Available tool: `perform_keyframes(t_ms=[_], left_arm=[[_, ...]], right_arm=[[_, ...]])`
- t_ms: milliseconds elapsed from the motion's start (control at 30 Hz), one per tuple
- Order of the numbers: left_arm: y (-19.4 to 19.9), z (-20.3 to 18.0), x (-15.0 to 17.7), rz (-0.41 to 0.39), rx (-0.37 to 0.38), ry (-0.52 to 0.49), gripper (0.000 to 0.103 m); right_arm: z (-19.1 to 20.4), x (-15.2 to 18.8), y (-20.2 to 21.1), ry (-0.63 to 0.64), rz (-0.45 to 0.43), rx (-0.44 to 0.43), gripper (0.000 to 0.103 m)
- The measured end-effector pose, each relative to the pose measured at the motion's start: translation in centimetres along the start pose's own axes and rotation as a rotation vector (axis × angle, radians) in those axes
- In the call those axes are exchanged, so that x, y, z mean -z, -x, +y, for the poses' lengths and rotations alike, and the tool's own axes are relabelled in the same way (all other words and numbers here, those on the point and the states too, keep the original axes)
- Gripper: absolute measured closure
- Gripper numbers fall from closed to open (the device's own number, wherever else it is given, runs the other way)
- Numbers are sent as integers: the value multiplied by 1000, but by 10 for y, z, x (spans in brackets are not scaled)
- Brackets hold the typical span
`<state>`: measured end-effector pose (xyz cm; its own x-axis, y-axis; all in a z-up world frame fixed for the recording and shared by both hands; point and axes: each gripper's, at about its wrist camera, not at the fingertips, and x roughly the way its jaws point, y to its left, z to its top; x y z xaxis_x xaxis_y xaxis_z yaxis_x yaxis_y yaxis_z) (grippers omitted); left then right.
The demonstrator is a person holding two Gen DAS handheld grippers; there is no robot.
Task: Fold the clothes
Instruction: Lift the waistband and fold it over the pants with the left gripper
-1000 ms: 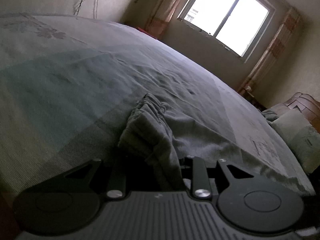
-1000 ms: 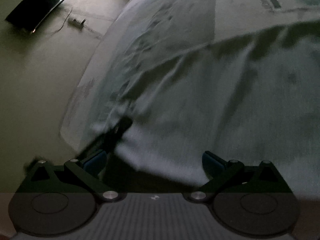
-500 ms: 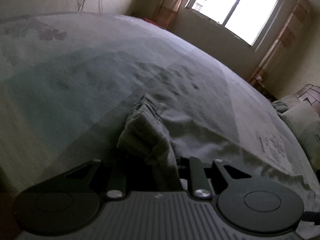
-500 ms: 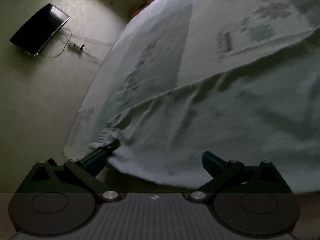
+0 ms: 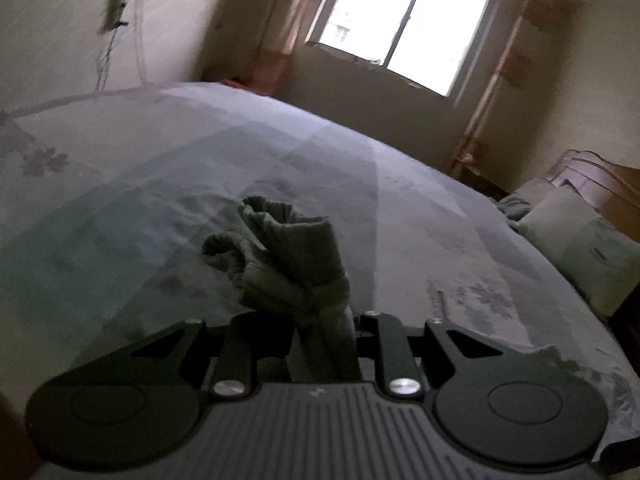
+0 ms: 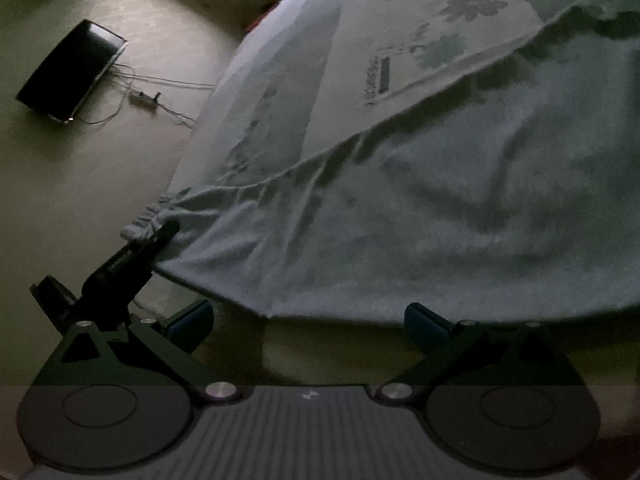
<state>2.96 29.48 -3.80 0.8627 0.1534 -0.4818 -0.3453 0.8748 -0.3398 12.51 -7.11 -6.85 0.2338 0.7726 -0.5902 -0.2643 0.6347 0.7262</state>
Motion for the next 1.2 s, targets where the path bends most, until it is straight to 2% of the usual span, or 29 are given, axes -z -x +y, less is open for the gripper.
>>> perform_keyframes(t_ms=[433, 900, 1200], left_arm=[[5, -69, -4, -5, 96, -116, 83], [-24, -124, 25, 88, 189, -187, 83], [-45, -144, 52, 150, 215, -235, 83]], right_arm=[[-23, 1, 30, -63, -43, -24, 0], [-40, 1, 43, -102, -60, -11, 0], [-52, 0, 44, -126, -68, 12, 0]])
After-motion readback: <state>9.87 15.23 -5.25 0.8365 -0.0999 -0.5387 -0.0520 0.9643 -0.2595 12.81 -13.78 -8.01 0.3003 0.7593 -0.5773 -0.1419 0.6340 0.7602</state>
